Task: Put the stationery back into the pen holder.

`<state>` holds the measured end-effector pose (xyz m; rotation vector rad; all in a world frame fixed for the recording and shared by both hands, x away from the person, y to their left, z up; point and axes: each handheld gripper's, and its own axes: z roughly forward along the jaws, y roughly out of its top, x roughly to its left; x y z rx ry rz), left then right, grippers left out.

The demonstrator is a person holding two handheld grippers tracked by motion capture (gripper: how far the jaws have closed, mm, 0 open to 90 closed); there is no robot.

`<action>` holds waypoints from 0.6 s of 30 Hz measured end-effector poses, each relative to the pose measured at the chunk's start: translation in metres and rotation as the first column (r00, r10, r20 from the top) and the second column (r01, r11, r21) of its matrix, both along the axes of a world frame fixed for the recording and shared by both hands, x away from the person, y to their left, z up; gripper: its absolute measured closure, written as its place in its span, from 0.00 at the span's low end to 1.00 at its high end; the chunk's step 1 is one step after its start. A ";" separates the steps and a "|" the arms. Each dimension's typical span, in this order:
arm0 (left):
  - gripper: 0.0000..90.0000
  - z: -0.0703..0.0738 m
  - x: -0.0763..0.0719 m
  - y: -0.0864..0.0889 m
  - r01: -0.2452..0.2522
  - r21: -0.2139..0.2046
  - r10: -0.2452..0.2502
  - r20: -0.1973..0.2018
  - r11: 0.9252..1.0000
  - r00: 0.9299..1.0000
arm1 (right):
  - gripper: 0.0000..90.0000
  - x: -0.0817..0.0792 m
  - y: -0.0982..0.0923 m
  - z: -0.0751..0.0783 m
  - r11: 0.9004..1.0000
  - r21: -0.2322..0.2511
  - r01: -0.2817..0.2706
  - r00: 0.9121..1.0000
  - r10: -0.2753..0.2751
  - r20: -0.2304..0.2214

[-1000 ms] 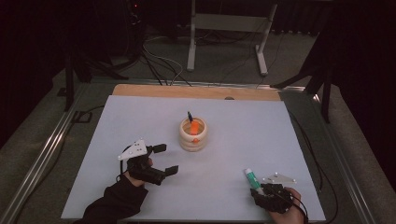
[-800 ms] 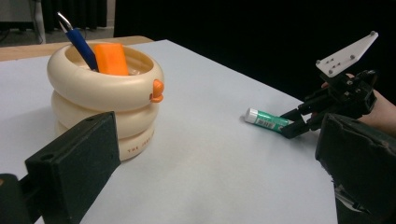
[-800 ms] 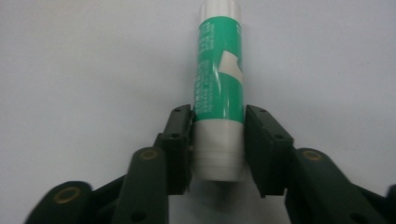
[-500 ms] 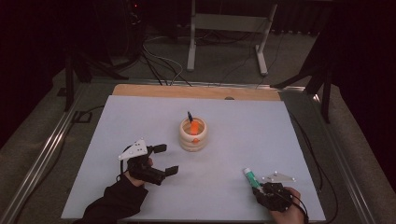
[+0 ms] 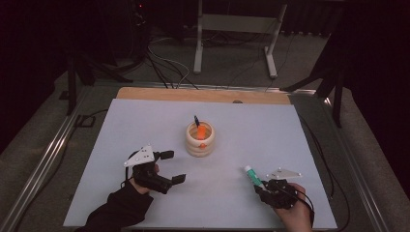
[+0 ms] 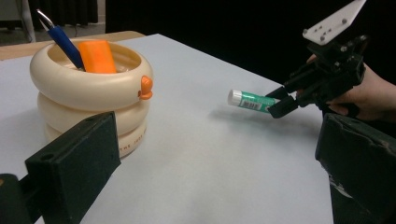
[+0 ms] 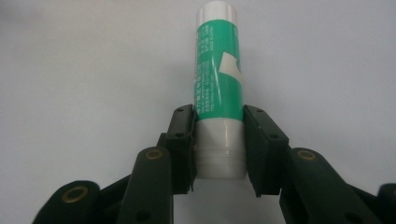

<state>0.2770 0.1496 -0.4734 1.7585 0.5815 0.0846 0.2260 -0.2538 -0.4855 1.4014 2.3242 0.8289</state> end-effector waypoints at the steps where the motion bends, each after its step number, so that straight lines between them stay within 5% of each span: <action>1: 0.00 0.000 0.000 0.000 0.000 0.000 0.000 0.000 1.000 1.000 | 0.73 0.000 0.000 0.000 1.000 0.000 0.000 1.000 0.000 0.000; 18: 0.00 0.003 -0.002 -0.006 0.027 0.053 -0.029 0.023 0.998 0.999 | 0.72 0.019 0.024 0.013 0.991 0.043 -0.126 0.992 0.127 -0.016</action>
